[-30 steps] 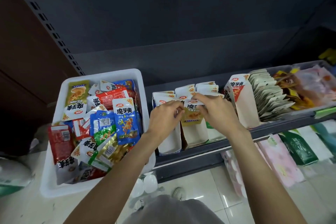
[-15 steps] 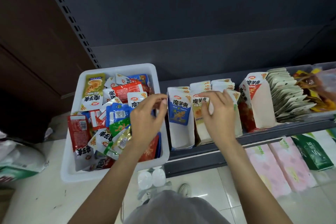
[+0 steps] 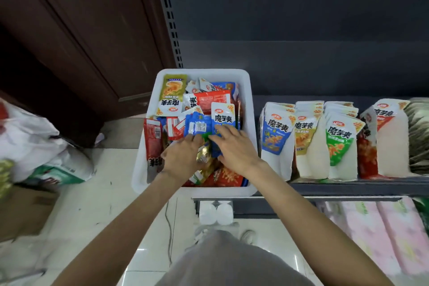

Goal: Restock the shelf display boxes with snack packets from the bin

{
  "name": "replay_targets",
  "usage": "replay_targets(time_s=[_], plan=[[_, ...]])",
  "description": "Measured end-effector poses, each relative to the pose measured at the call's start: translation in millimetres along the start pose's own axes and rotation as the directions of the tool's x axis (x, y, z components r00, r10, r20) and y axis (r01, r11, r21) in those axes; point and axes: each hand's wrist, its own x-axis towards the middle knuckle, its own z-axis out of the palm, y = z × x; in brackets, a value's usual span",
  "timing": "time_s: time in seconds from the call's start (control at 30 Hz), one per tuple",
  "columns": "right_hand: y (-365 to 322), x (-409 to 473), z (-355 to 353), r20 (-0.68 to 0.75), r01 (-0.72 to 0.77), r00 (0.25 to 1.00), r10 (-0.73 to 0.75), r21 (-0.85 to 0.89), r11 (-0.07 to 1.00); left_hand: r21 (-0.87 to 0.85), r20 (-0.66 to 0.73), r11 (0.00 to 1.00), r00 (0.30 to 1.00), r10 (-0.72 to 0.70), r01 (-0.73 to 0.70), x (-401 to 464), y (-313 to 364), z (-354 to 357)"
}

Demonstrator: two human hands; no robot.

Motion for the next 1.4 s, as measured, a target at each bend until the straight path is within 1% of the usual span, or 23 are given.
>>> replay_targets(time_s=[0.1,0.23,0.3,0.4,0.47,0.5,0.53,0.57,0.6,0.63,0.67,0.7,0.77,0.83,0.87,0.9,0.97,1.03,1.1,1.2,1.27,1.33,1.4], plan=[[2.5,5.4,3.1,0.038,-0.009,0.999,0.011,-0.051,0.999,0.026,0.056,1.0,0.998,0.0,-0.002,7.1,-3.2,1.0],[6.0,5.1,3.3,0.007,-0.023,1.0,0.023,-0.026,0.999,-0.249,0.054,0.968,0.998,-0.018,0.031,11.1,-17.5,2.3],[9.1,4.7,4.3,0.008,-0.026,1.0,0.026,-0.021,0.999,-0.336,0.028,0.941,0.999,-0.026,0.034,9.4,-23.3,-0.6],[10.6,3.5,3.2,0.017,-0.042,0.999,0.041,0.04,0.998,-0.331,-0.117,0.943,0.989,-0.086,0.043,4.5,-28.2,-12.4],[8.0,0.0,-4.2,-0.064,-0.078,0.993,0.098,0.266,0.961,-0.382,-0.325,0.924,0.932,-0.164,0.029,-1.9,-30.7,-23.1],[5.6,-3.3,-9.9,-0.147,-0.092,0.974,0.174,0.444,0.891,-0.437,-0.46,0.899,0.868,-0.186,-0.039,-6.3,-31.1,-30.0],[2.3,-7.4,-17.3,-0.206,-0.097,0.936,0.287,0.631,0.77,-0.455,-0.604,0.876,0.778,-0.173,-0.158,-11.3,-31.0,-36.7],[-1.3,-12.1,-26.4,-0.201,-0.092,0.892,0.406,0.797,0.597,-0.419,-0.723,0.862,0.679,-0.125,-0.287,-15.9,-30.1,-41.7],[-4.0,-16.5,-36.0,-0.135,-0.071,0.861,0.49,0.922,0.38,-0.342,-0.803,0.849,0.595,-0.041,-0.403,-19.1,-28.7,-43.9],[-5.2,-20.4,-44.3,-0.042,-0.047,0.848,0.528,0.987,0.154,-0.246,-0.844,0.833,0.532,0.066,-0.495,-20.5,-26.3,-45.0],[-4.2,-24.0,-50.9,0.031,-0.024,0.846,0.532,1.0,-0.019,-0.151,-0.858,0.817,0.484,0.171,-0.556,-20.5,-22.9,-46.0],[-1.1,-27.4,-56.1,0.064,-0.001,0.843,0.534,0.993,-0.117,-0.076,-0.859,0.798,0.446,0.253,-0.598,-19.8,-19.2,-45.9],[7.7,-34.3,-63.0,0.076,0.028,0.819,0.568,0.985,-0.172,0.004,-0.849,0.746,0.392,0.354,-0.666,-17.5,-10.0,-42.3],[19.8,-40.9,-63.9,0.08,0.021,0.787,0.612,0.988,-0.155,0.046,-0.834,0.704,0.361,0.418,-0.709,-15.6,1.8,-37.3],[26.1,-44.4,-63.6,0.072,0.011,0.782,0.619,0.992,-0.129,0.047,-0.823,0.69,0.363,0.437,-0.723,-14.1,7.8,-35.3],[31.8,-48.9,-63.9,0.056,0.0,0.781,0.622,0.996,-0.09,0.023,-0.804,0.675,0.388,0.451,-0.738,-12.3,13.3,-34.1],[43.5,-60.5,-66.1,-0.007,0.014,0.774,0.633,1.0,-0.006,-0.092,-0.715,0.633,0.494,0.495,-0.768,-9.3,23.6,-33.9],[56.3,-78.6,-72.2,-0.112,0.069,0.742,0.661,0.993,0.091,-0.26,-0.565,0.58,0.608,0.557,-0.772,-8.4,35.7,-35.6],[71.7,-102.5,-78.6,-0.244,0.097,0.69,0.682,0.964,0.247,-0.4,-0.48,0.527,0.661,0.577,-0.75,-8.4,53.0,-40.0],[95.4,-140.3,-87.6,-0.436,0.1,0.592,0.677,0.874,0.475,-0.544,-0.512,0.467,0.717,0.473,-0.697,-1.9,89.8,-51.5],[112.5,-160.3,-90.6,-0.539,0.013,0.531,0.654,0.776,0.63,-0.614,-0.513,0.474,0.775,0.369,-0.632,8.6,115.6,-60.5],[129.5,-172.0,-88.9,-0.594,-0.101,0.518,0.616,0.672,0.733,-0.666,-0.454,0.498,0.831,0.322,-0.556,20.4,138.2,-67.9],[141.2,-174.5,-83.2,-0.602,-0.164,0.548,0.582,0.604,0.78,-0.694,-0.403,0.503,0.857,0.322,-0.515,31.1,156.0,-69.7]])
